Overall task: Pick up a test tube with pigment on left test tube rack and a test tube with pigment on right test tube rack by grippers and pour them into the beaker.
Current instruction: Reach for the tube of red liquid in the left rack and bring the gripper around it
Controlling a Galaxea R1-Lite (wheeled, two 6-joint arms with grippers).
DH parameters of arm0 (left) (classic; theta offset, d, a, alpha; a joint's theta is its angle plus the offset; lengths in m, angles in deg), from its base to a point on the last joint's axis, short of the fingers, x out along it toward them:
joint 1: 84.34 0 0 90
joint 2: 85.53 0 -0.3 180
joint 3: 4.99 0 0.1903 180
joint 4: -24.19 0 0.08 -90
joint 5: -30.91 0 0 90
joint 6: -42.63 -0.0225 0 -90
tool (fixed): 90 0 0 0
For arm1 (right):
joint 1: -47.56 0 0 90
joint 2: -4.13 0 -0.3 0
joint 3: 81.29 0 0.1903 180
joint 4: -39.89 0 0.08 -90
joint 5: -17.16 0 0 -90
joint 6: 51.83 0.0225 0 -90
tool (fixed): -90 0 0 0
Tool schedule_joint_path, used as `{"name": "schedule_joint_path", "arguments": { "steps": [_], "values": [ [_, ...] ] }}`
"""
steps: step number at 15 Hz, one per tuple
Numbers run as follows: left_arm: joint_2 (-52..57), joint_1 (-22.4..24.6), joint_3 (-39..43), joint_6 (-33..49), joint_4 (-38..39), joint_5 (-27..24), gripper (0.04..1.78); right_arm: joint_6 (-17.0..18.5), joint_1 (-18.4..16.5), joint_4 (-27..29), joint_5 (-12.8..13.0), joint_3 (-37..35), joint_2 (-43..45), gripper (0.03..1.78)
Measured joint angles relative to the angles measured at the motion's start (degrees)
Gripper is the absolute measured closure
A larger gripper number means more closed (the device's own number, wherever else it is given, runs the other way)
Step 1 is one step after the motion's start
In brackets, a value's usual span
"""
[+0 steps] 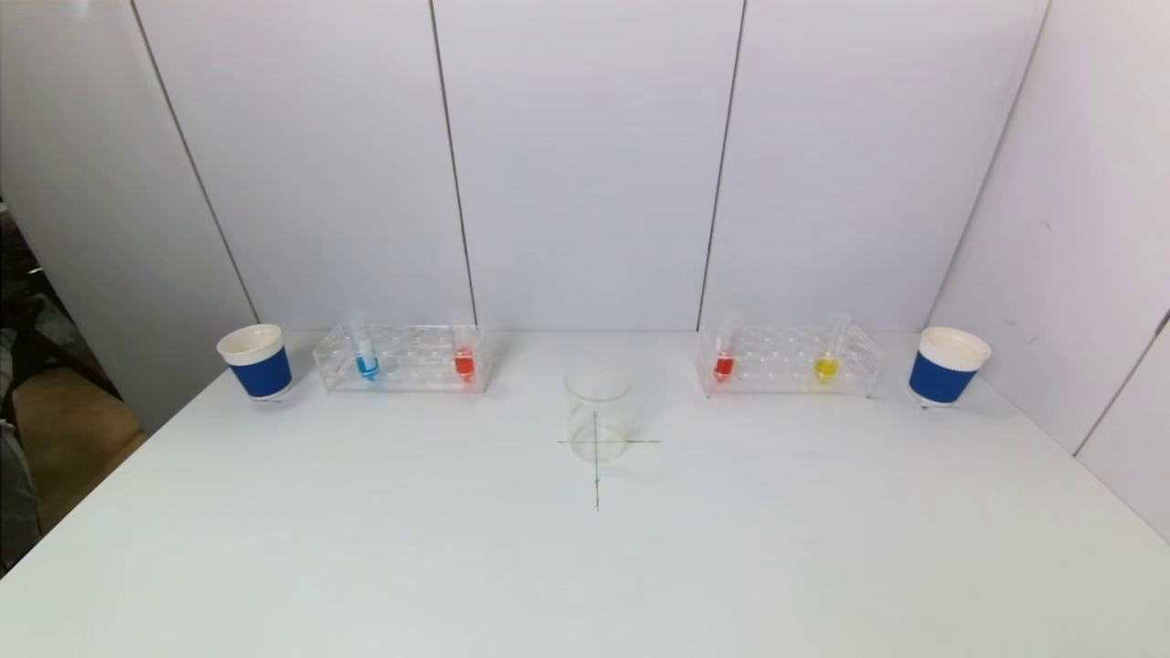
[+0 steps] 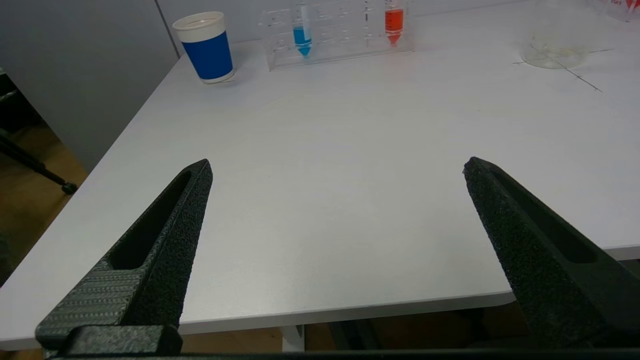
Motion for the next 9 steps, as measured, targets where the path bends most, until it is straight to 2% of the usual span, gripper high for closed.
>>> {"name": "schedule_joint_path", "arguments": {
  "steps": [9],
  "values": [
    [0.0, 0.0, -1.0, -0.1, -0.3, -0.1, 0.06, 0.0, 0.0, 0.0, 0.0, 0.0, 0.0, 0.04]
  ]
}}
